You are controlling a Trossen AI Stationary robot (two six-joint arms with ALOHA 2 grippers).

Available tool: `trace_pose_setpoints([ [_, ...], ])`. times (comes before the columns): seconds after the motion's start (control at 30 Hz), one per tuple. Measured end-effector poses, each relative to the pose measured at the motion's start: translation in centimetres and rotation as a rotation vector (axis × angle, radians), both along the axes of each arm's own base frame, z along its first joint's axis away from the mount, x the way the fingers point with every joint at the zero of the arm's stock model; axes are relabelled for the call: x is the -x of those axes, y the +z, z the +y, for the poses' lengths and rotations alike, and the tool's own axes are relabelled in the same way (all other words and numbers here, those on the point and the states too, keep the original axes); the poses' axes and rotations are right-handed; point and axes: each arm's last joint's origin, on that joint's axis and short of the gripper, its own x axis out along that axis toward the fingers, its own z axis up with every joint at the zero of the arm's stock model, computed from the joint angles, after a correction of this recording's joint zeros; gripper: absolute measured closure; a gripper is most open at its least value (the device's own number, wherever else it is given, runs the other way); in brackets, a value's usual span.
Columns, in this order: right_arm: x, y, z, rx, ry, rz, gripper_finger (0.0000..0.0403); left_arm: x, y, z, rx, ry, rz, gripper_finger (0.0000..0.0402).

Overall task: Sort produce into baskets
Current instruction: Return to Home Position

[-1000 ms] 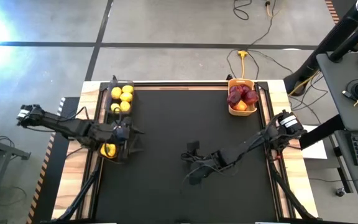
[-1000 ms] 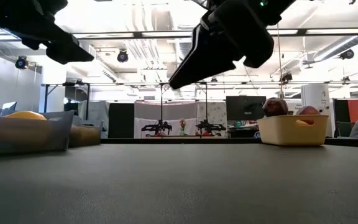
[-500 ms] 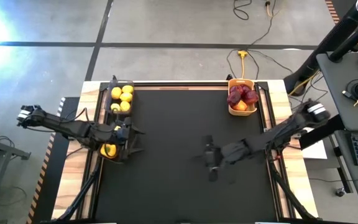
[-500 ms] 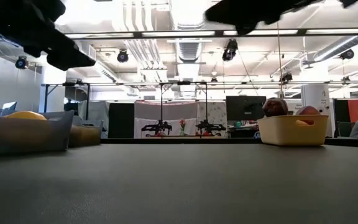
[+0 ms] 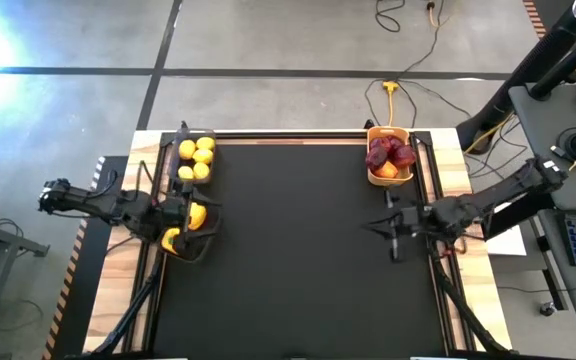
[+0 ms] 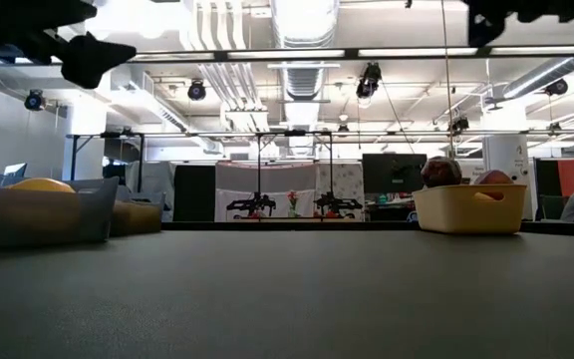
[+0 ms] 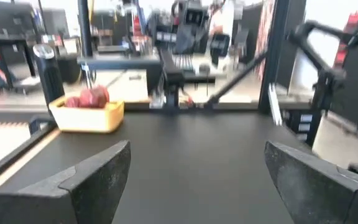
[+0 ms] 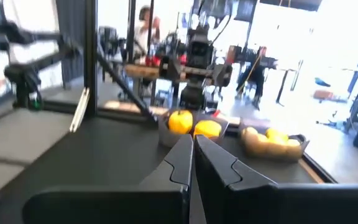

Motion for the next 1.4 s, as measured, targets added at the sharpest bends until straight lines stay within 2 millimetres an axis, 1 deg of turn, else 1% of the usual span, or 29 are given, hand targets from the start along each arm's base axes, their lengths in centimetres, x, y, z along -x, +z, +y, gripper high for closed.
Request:
trace_pose_setpoints([
  [0.07, 1.2, -0.2, -0.6, -0.024, -0.006, -0.045, 0.0393, 0.4, -0.3, 0.2, 0.002, 0.003, -0.048, 0.0050],
  [0.17, 2.0, -0.3, -1.8, -0.052, -0.063, -0.043, 0.0394, 0.8, -0.7, 0.6, -0.007, 0.010, -0.117, 0.0050],
  [0.27, 1.9, -0.8, -3.0, -0.103, -0.116, 0.007, 0.0394, 1.0, -1.4, 0.9, 0.007, 0.033, -0.134, 0.0050],
  [0.43, 1.6, -1.7, -4.3, -0.100, -0.205, 0.010, 0.0394, 1.1, -2.8, 1.1, 0.006, 0.049, -0.121, 0.0050],
  [0.53, 1.8, -2.6, -4.6, -0.090, -0.219, 0.032, 0.0394, 1.2, -3.3, 1.1, 0.008, 0.030, -0.120, 0.0050],
  [0.63, 2.4, -3.1, -4.6, -0.093, -0.217, 0.049, 0.0394, 1.3, -3.7, 1.1, 0.016, 0.023, -0.088, 0.0050],
  [0.8, 4.8, -2.0, -4.8, -0.099, -0.208, -0.055, 0.0394, 1.2, -3.9, 1.0, 0.027, -0.009, -0.077, 0.0050],
  [0.9, 5.9, -2.2, -4.9, -0.110, -0.196, -0.095, 0.0394, 1.2, -4.2, 0.8, 0.037, -0.080, -0.071, 0.0050],
  [0.97, 6.4, -2.8, -4.8, -0.117, -0.153, -0.112, 0.0394, 1.1, -4.6, 0.7, 0.042, -0.110, -0.061, 0.0050],
  [1.07, 6.8, -3.7, -4.6, -0.151, -0.062, -0.140, 0.0394, 0.8, -5.7, 0.6, 0.059, -0.116, -0.062, 0.0050],
  [1.13, 6.9, -4.7, -4.5, -0.161, -0.028, -0.125, 0.0394, 0.8, -5.8, 0.6, 0.072, -0.114, -0.047, 0.0050],
  [1.23, 6.8, -5.7, -4.5, -0.167, -0.025, -0.132, 0.0394, 0.7, -5.8, 0.6, 0.076, -0.114, -0.041, 0.0050],
  [1.4, 6.3, -7.6, -4.5, -0.179, -0.047, -0.069, 0.0394, 0.7, -5.7, 0.6, 0.068, -0.115, -0.057, 0.0050],
])
